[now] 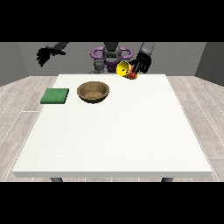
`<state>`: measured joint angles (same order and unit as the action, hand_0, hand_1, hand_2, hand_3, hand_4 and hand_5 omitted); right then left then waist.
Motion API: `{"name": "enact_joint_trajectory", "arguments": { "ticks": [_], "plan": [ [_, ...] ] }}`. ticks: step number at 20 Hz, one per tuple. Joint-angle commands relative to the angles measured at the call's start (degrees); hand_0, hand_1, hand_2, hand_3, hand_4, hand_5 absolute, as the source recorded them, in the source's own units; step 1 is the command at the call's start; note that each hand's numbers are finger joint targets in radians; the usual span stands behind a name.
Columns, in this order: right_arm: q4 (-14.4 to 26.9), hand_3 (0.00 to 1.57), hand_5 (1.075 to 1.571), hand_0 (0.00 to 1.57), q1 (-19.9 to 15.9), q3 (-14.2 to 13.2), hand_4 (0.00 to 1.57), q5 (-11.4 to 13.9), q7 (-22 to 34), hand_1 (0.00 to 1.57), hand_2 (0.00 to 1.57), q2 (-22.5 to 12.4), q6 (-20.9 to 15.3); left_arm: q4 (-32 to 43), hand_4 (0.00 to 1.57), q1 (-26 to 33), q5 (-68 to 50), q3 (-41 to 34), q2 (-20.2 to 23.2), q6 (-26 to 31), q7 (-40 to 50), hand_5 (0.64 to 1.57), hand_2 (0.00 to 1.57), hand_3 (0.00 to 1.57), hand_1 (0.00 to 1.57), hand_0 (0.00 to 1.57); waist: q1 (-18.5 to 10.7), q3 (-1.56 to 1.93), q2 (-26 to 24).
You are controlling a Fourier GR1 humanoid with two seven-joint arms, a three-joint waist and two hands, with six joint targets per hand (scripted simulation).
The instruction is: Pick the cup and pour the ball into the bowl, then pick the bowl and place it on the pad
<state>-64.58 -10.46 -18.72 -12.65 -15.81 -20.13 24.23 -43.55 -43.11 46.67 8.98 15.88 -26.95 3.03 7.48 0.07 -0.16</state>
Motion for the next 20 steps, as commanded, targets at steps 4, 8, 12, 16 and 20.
{"name": "enact_joint_trajectory", "arguments": {
  "ticks": [4, 8, 12, 16, 20],
  "plan": [
    [4.38, 0.00, 1.571, 0.00, -0.53, -1.16, 0.00, 0.17, -1.83, 0.00, 0.00, -1.32, 0.98, 1.13, 1.57, -6.60, 17.88, 11.26, -2.82, 2.26, 12.94, 1.244, 1.57, 1.57, 1.55, 1.55, -0.91, 0.09, -2.39],
    [4.16, 0.00, 1.571, 0.00, -0.58, 0.05, 0.00, -0.52, 0.83, 0.00, 0.00, -0.64, 2.15, 3.48, 1.38, -6.71, 27.28, 19.29, -7.11, 5.86, 17.25, 1.400, 1.57, 1.57, 1.50, 1.50, 1.39, 0.04, -4.31],
    [2.75, 0.00, 1.571, 0.00, -4.03, 0.83, 0.00, -0.55, 2.13, 0.00, 0.00, -0.53, 1.61, 6.48, 1.57, -11.59, 33.82, 23.79, -8.82, 12.69, 19.73, 1.056, 1.57, 1.57, 1.50, 1.50, 4.08, -0.03, -2.76],
    [5.29, 0.00, 1.570, 0.00, -3.68, 0.44, 0.00, -0.21, -0.31, 0.00, 0.00, -0.22, 2.02, 7.97, 1.56, -13.86, 42.20, 31.33, -8.74, 17.86, 18.89, 1.164, 1.57, 1.57, 1.53, 1.53, 2.52, 0.04, -1.60],
    [7.17, 0.00, 1.571, 0.00, -1.96, -0.14, 0.00, -0.01, 0.02, 0.00, 0.00, -1.62, 2.85, 8.26, 1.47, -14.78, 46.65, 35.62, -10.31, 24.99, 17.14, 1.234, 1.57, 1.57, 1.48, 1.48, 0.74, 0.01, -4.92]
  ]
}}
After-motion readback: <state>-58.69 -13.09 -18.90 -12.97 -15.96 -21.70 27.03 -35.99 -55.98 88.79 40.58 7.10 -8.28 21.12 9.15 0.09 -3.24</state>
